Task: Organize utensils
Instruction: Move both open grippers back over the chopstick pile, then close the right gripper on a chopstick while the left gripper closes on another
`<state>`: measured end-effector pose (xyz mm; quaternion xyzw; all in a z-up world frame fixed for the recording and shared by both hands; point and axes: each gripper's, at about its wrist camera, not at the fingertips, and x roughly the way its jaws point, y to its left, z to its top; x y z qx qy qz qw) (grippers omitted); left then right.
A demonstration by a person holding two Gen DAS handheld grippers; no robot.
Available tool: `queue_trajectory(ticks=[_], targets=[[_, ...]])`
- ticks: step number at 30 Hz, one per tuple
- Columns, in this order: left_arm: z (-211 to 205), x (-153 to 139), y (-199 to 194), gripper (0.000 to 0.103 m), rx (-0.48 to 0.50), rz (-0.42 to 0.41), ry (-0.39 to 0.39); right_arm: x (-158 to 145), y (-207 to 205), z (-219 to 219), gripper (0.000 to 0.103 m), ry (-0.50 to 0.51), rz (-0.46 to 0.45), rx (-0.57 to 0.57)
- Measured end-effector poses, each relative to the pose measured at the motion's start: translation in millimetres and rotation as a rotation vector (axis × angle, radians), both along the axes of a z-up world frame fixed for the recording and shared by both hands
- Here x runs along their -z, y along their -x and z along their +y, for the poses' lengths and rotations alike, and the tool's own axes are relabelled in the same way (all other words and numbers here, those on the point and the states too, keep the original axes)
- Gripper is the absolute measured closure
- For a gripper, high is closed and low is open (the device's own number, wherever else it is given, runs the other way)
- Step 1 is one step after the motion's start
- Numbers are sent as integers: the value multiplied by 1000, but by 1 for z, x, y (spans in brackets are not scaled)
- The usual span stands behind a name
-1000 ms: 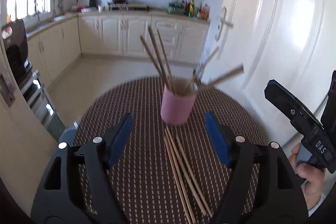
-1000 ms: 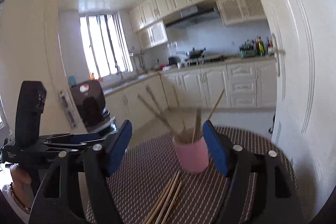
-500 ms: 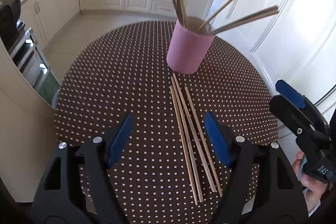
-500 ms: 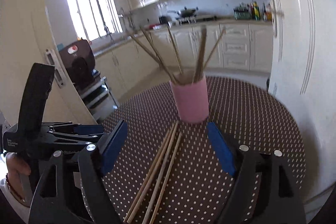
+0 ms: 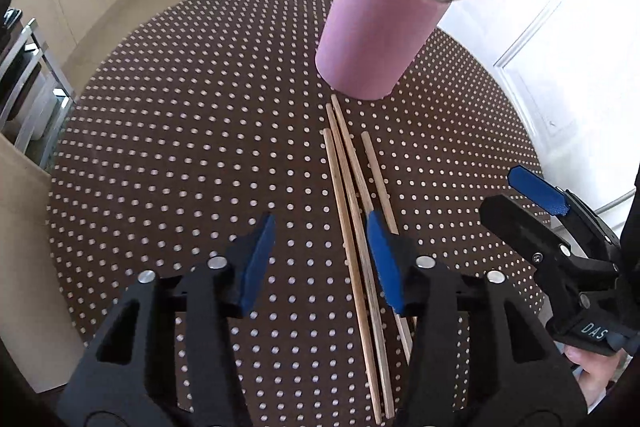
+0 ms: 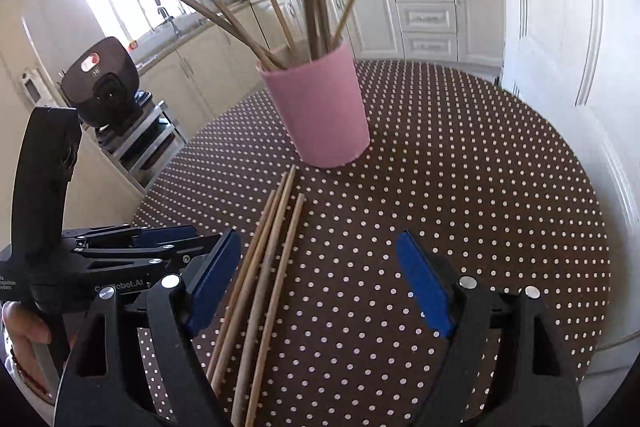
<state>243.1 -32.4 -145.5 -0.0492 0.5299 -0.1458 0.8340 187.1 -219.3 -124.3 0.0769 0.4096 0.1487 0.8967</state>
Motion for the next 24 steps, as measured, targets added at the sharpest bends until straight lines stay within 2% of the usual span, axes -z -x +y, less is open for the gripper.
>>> queue_trajectory(ticks=[7,18,19,20,22,24], targets=[[-8,20,-15,60,-4,39,-36,9,-11,-2,26,3,37,-6],[-39,26,-38,60,9,4,-110,11,-27,-1,26,26,68,-2],[-42,26,-39,62,9,-1,-121,12,-29,-1,26,32,75,0],[-49,30,-48,71,9,-5,-132,12,-30,0,26,39,81,0],[-55,34,-53,77,9,-20,-183,15,-34,3,26,55,103,-3],[-54,34,-56,80,17,-14,-164,17,-37,7,26,79,117,-8]])
